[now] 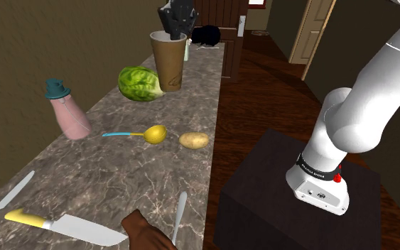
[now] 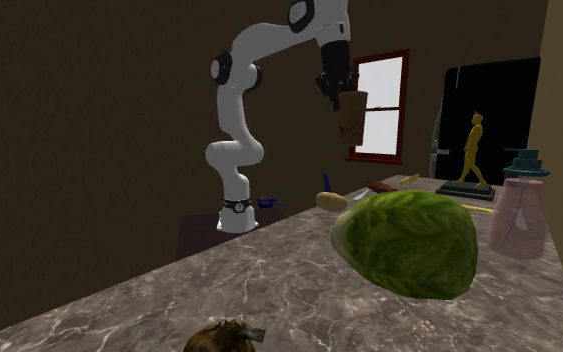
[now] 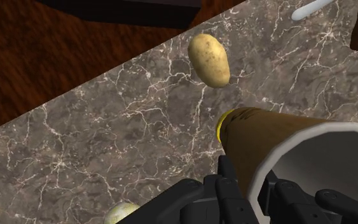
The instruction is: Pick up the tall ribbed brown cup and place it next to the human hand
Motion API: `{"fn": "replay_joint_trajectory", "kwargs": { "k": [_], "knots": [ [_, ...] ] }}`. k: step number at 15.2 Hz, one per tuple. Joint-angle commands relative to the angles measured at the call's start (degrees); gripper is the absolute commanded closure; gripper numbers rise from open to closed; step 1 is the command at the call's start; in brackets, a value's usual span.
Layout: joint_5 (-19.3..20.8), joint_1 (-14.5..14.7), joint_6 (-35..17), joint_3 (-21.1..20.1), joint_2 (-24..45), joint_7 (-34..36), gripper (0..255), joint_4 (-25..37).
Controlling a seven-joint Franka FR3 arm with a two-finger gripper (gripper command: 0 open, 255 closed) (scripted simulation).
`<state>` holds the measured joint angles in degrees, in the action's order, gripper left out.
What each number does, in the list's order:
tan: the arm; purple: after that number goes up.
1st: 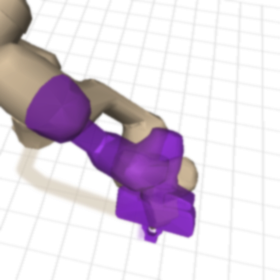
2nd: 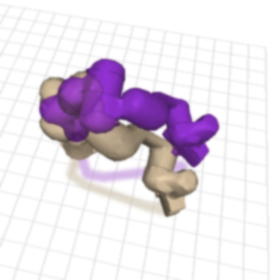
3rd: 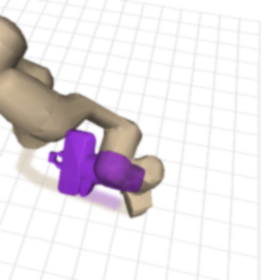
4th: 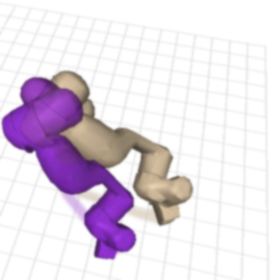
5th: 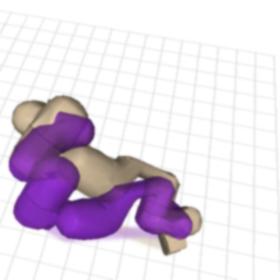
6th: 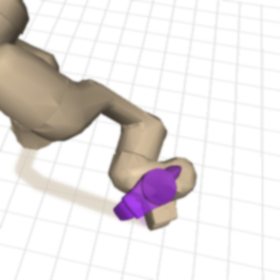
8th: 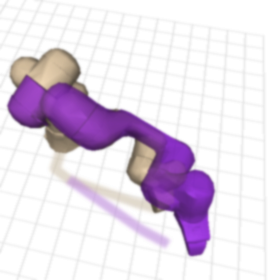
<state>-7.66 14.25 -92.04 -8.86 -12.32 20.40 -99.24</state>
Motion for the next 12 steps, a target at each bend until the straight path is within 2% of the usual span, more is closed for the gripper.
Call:
{"fn": "replay_joint_trajectory", "kwargs": {
  "k": [1,12],
  "knots": [
    [-0.2,1.0,-0.3,-1.6,-0.9,2.7,255,-0.8],
    [-0.7,6.6,-1.7,-11.8,-0.3,18.3,255,0.2]
  ]
}}
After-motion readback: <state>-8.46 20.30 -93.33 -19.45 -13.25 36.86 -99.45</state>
